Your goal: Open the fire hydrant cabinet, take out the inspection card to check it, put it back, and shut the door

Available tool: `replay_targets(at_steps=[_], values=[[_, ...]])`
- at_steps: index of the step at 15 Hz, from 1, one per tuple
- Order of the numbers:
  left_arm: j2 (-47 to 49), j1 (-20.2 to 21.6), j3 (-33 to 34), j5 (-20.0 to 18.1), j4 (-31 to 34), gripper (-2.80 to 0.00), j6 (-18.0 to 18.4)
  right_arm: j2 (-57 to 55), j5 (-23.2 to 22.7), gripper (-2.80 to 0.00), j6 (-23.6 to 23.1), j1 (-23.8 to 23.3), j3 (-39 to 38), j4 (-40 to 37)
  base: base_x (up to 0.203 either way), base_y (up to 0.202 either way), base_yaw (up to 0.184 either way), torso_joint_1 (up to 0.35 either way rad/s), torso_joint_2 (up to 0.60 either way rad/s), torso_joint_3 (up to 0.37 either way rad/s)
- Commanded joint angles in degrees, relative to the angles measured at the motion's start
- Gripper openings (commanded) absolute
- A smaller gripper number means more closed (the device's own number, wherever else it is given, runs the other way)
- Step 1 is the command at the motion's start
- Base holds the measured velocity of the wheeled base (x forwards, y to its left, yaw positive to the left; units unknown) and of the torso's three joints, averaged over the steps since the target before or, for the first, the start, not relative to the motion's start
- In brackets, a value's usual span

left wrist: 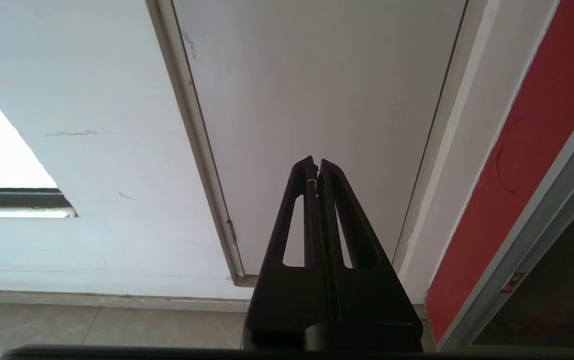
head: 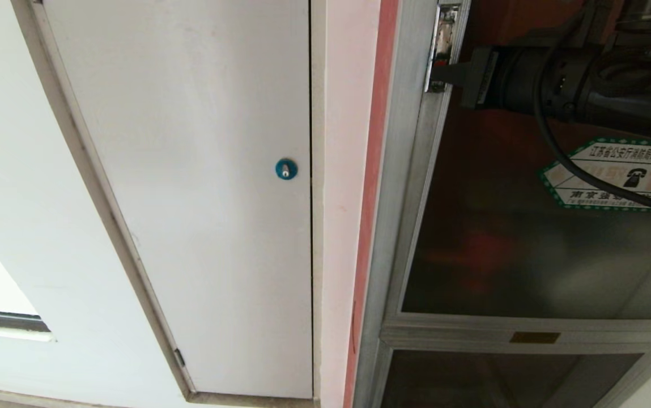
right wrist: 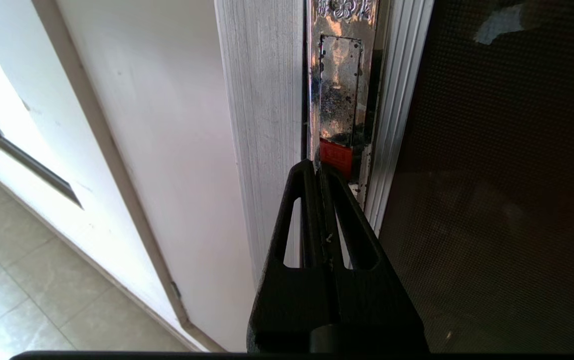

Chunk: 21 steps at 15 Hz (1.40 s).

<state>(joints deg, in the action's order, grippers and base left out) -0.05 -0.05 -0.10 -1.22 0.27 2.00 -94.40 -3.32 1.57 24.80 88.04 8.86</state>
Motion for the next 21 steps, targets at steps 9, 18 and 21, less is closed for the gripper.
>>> replay_targets(at_steps=[9, 18, 21], values=[[0.05, 0.00, 0.01, -0.01, 0.00, -2.80, 0.02, 4.04, 1.99, -2.80, -0.08, 1.02, -2.75, 1.32, 0.000, 0.000, 0.000, 0.000, 0.00, 0.000], [0.05, 0.02, 0.01, -0.01, -0.01, -2.80, 0.02, 36.65, 1.17, -2.80, -1.18, 3.60, -27.21, 0.44, 0.000, 0.000, 0.000, 0.000, 0.00, 0.000], [0.05, 0.02, 0.10, -0.01, -0.44, -2.80, -0.07, 49.87, 3.25, -2.80, -1.44, -0.43, -40.25, -1.54, 0.000, 0.000, 0.000, 0.000, 0.00, 0.000]])
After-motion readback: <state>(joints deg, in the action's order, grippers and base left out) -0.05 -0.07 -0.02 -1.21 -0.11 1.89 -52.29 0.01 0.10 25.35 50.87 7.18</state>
